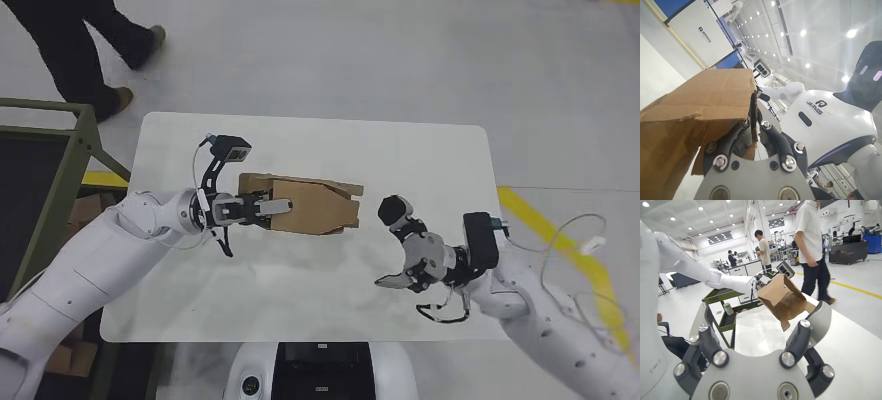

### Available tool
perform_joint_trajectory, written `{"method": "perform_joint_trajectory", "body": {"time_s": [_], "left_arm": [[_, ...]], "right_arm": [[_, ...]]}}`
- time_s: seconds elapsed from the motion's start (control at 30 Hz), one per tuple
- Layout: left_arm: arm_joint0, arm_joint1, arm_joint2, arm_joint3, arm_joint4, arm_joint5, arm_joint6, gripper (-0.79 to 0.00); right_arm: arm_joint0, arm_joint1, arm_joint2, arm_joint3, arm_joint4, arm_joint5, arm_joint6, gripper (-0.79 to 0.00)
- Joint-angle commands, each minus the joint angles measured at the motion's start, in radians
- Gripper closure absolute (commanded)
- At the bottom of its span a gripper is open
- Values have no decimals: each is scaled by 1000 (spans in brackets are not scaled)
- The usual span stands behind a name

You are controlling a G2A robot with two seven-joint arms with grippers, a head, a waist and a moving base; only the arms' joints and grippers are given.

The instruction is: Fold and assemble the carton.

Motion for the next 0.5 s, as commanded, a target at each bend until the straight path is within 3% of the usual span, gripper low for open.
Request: {"method": "perform_joint_trajectory", "body": {"time_s": [0.0, 0.23, 0.47], "left_arm": [[6, -3, -10, -1, 5, 0, 0, 0], [27, -12, -39, 13, 26, 6, -6, 0], [38, -17, -55, 17, 25, 16, -16, 0]], "right_arm": [[27, -12, -17, 27, 37, -49, 15, -785], [92, -53, -71, 105, 117, -115, 66, -785], [92, -53, -71, 105, 117, -115, 66, -785]]}}
